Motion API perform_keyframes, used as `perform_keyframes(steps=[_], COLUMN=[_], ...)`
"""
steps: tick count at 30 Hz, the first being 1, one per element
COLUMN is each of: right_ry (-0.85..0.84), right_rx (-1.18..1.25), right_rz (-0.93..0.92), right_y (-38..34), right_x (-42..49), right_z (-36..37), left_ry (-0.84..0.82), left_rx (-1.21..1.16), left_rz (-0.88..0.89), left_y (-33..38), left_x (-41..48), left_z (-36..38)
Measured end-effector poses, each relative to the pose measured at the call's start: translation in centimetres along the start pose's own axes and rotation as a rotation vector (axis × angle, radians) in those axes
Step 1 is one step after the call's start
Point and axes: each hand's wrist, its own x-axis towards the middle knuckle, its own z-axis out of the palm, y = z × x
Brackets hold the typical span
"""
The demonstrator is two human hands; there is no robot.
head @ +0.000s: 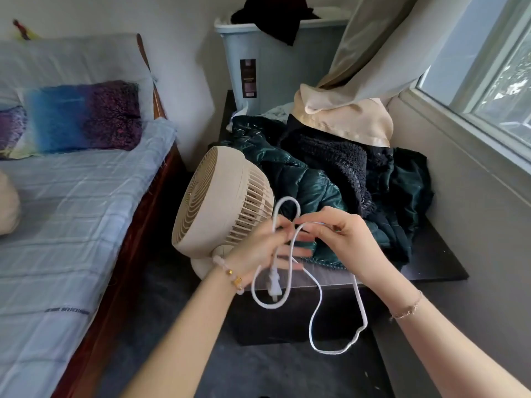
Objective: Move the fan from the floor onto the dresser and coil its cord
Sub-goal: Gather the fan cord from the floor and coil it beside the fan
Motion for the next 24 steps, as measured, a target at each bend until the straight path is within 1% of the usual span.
perform_keyframes(steps=[2, 4, 5, 6, 9, 10, 11, 13, 15, 16, 17, 18, 20, 21, 22, 24], right_ry=[0.004, 0.022, 0.031, 0.039, 0.019, -0.018, -0.072, -0.195, -0.249, -0.224, -0.153, -0.052, 0.119, 0.14, 0.121, 0.036], right_rx=[-0.027, -0.013, -0.026, -0.05, -0.051, 0.007, 0.099, 0.307, 0.374, 0.367, 0.361, 0.36, 0.336, 0.299, 0.251, 0.141], right_rz=[0.022, 0.054, 0.066, 0.084, 0.198, 0.241, 0.281, 0.336, 0.373, 0.384, 0.379, 0.359, 0.303, 0.276, 0.249, 0.191], right_y=[-0.4, -0.4, -0.3, -0.1, 0.6, 0.8, 1.0, 1.7, 2.4, 2.6, 2.6, 2.5, 1.8, 1.3, 1.0, 0.4], right_x=[0.3, 0.4, 0.3, 0.2, -0.1, -0.2, -0.5, -1.6, -2.8, -3.2, -3.5, -3.5, -3.3, -3.1, -3.0, -3.1], right_z=[0.1, 0.1, 0.0, 0.0, -0.4, -0.7, -1.0, -1.5, -1.3, -1.0, -0.5, 0.0, 0.9, 1.4, 1.9, 3.0], left_ry=[-0.043, -0.019, -0.033, -0.062, -0.15, -0.167, -0.177, -0.163, -0.063, 0.006, 0.085, 0.161, 0.232, 0.214, 0.175, 0.116], left_rx=[-0.031, -0.169, -0.225, -0.231, -0.044, -0.049, -0.129, -0.395, -0.599, -0.662, -0.678, -0.642, -0.545, -0.519, -0.516, -0.528], left_rz=[-0.002, -0.014, -0.027, -0.031, -0.02, -0.014, 0.012, 0.112, 0.207, 0.235, 0.249, 0.254, 0.219, 0.199, 0.18, 0.149], left_y=[-0.9, -1.6, -1.7, -1.7, -1.8, -1.7, -1.5, -1.0, -0.3, 0.0, 0.0, -0.1, -0.7, -1.1, -1.6, -1.9], left_x=[-0.2, -0.4, -0.5, -0.5, -1.0, -1.3, -1.6, -1.9, -1.7, -1.4, -1.1, -0.7, -0.2, -0.2, -0.2, -0.4], left_z=[1.3, 2.0, 2.1, 2.0, 1.2, 0.9, 0.7, -0.3, -1.3, -1.7, -1.8, -1.8, -1.1, -0.5, 0.1, 1.1])
